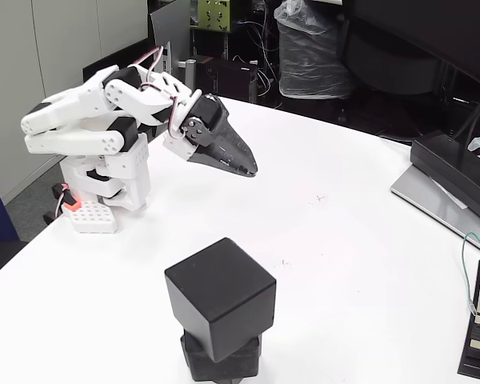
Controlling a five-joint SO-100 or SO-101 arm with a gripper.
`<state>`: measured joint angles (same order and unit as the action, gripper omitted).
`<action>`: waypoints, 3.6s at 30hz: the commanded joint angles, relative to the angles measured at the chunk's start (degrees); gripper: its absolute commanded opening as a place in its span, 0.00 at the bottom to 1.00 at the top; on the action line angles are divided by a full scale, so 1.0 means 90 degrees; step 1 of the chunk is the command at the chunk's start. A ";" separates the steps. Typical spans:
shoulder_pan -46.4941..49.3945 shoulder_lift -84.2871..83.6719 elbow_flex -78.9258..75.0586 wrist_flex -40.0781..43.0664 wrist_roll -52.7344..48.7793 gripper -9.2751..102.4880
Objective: Stack the 3 blocks
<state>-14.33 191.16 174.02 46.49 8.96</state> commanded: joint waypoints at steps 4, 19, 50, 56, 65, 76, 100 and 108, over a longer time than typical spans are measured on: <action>0.0049 0.0049 0.0186 -0.0107 -0.0059 0.08; 0.0059 0.0049 0.0137 -0.0098 -0.0059 0.08; 0.0928 0.0029 0.0117 -0.0088 -0.0049 0.08; 0.0928 0.0029 0.0117 -0.0088 -0.0039 0.08; 0.0977 0.0029 0.0117 -0.0088 -0.0049 0.08; 0.0986 0.0029 0.0117 -0.0088 -0.0049 0.08; 0.0986 0.0029 0.0117 -0.0088 -0.0049 0.08; 0.0986 0.0029 0.0117 -0.0088 -0.0049 0.08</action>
<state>-5.36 191.25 175.69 46.49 8.96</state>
